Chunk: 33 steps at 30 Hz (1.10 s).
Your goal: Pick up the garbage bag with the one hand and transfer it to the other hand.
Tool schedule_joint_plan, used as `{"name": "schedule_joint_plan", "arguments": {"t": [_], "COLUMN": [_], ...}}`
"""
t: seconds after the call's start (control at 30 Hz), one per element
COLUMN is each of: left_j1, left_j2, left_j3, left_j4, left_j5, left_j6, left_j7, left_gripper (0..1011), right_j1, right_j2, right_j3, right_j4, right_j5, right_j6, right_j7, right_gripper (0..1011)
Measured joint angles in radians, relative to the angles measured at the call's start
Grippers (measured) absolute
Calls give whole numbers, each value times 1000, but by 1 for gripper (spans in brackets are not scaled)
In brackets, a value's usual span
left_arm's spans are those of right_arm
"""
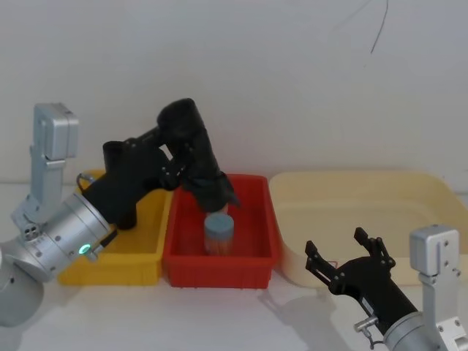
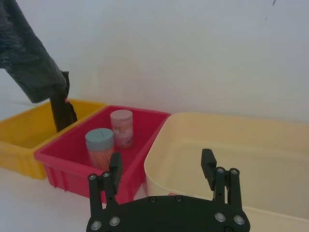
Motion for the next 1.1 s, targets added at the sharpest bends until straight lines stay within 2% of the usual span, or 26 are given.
{"name": "schedule_joint_plan", "arguments": {"t": [0.57, 0.8, 1.1], "left_j1": [-20, -23, -24], "left_j2": [-12, -13, -14], "left_j3": [29, 33, 36], "left_j4": [36, 40, 44], "left_j5": [-27, -31, -33], "left_j6": [15, 17, 18], "left_j7": [-31, -35, -39], "left_gripper": [371, 371, 370], "right_j1": [7, 33, 103], "right_j2": [11, 41, 91], "right_j3": [-5, -21, -61], "right_j4": [-9, -30, -57], "right_j5": [-9, -33, -62], "right_j6": [10, 43, 110], "right_j7": [11, 50, 140], "right_gripper": [1000, 1000, 1000]}}
